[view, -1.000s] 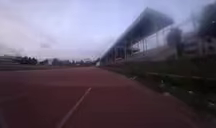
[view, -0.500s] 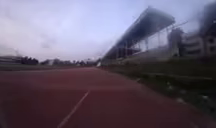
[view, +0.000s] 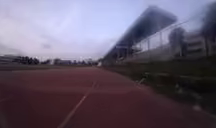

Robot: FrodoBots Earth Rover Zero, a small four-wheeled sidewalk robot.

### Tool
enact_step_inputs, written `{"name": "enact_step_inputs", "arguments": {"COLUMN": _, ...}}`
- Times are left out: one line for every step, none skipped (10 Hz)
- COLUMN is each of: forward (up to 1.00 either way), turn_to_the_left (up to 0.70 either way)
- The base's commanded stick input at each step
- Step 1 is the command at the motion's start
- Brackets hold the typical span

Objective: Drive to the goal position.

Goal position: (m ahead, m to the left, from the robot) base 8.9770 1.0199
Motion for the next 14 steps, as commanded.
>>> {"name": "enact_step_inputs", "arguments": {"forward": 0.7, "turn_to_the_left": 0.0}}
{"name": "enact_step_inputs", "arguments": {"forward": 0.7, "turn_to_the_left": 0.0}}
{"name": "enact_step_inputs", "arguments": {"forward": 0.7, "turn_to_the_left": 0.0}}
{"name": "enact_step_inputs", "arguments": {"forward": 0.7, "turn_to_the_left": 0.0}}
{"name": "enact_step_inputs", "arguments": {"forward": 0.7, "turn_to_the_left": 0.0}}
{"name": "enact_step_inputs", "arguments": {"forward": 0.7, "turn_to_the_left": 0.0}}
{"name": "enact_step_inputs", "arguments": {"forward": 0.7, "turn_to_the_left": -0.08}}
{"name": "enact_step_inputs", "arguments": {"forward": 0.7, "turn_to_the_left": -0.19}}
{"name": "enact_step_inputs", "arguments": {"forward": 0.7, "turn_to_the_left": -0.33}}
{"name": "enact_step_inputs", "arguments": {"forward": 0.7, "turn_to_the_left": -0.11}}
{"name": "enact_step_inputs", "arguments": {"forward": 0.7, "turn_to_the_left": 0.0}}
{"name": "enact_step_inputs", "arguments": {"forward": 0.7, "turn_to_the_left": 0.0}}
{"name": "enact_step_inputs", "arguments": {"forward": 0.7, "turn_to_the_left": 0.0}}
{"name": "enact_step_inputs", "arguments": {"forward": 0.7, "turn_to_the_left": 0.0}}
